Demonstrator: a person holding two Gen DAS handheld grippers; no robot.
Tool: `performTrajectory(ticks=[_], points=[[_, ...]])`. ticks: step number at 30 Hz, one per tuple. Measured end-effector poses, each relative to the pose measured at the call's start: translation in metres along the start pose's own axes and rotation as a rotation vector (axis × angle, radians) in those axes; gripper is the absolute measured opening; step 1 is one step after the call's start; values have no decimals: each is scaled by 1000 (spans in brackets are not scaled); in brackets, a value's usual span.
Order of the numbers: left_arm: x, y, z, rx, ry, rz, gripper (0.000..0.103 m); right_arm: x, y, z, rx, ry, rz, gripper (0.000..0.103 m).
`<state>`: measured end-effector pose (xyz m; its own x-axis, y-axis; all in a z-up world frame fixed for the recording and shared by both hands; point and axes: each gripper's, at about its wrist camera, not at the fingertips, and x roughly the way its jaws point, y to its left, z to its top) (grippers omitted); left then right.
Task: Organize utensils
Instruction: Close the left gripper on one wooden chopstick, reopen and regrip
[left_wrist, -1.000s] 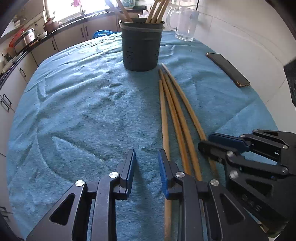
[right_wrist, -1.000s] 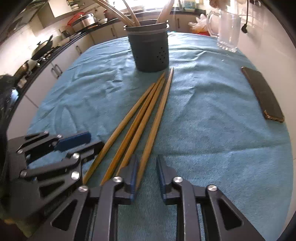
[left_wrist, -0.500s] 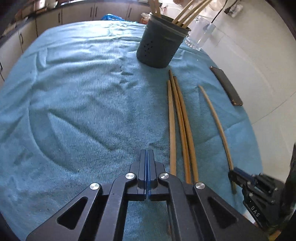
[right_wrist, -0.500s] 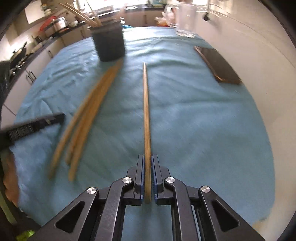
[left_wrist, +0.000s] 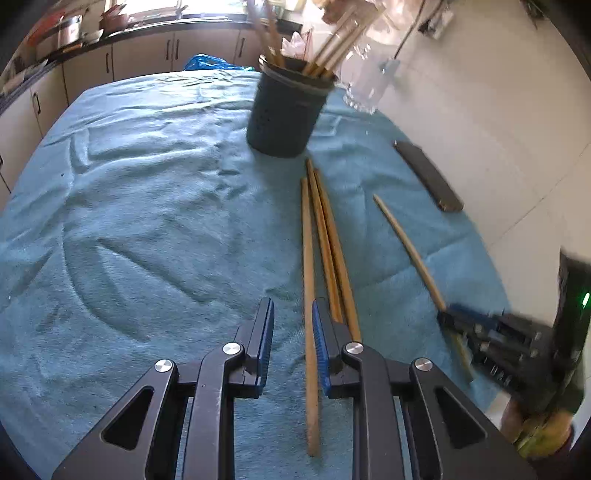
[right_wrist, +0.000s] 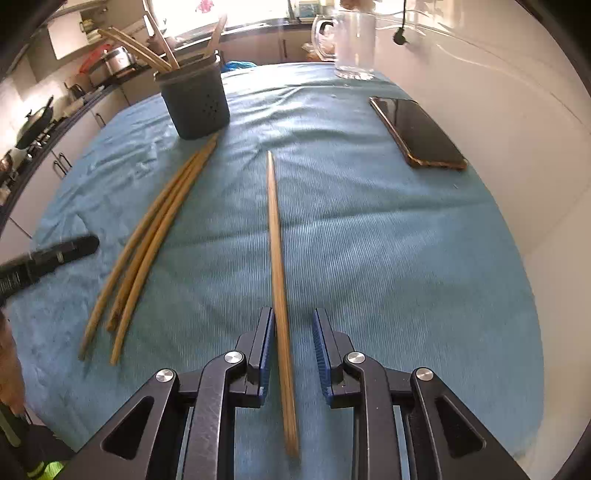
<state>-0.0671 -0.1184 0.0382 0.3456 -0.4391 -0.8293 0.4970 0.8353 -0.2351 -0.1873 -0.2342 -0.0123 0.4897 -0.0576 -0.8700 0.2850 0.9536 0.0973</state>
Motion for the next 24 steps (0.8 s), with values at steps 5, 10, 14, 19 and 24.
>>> performTrajectory(ticks=[5, 10, 14, 19, 24], points=[[20, -16, 1, 34, 51, 103, 22, 10, -7, 20, -56, -32, 74, 23], [31, -32, 4, 64, 51, 248, 8, 28, -7, 45, -141, -20, 99, 23], [24, -16, 1, -95, 73, 233, 6, 35, -7, 56, -180, -4, 125, 8], [-2, 12, -30, -265, 91, 211, 6, 31, -20, 52, -196, 30, 174, 8], [-17, 26, -40, -327, 90, 145, 6, 21, -28, 36, -186, 14, 185, 11]])
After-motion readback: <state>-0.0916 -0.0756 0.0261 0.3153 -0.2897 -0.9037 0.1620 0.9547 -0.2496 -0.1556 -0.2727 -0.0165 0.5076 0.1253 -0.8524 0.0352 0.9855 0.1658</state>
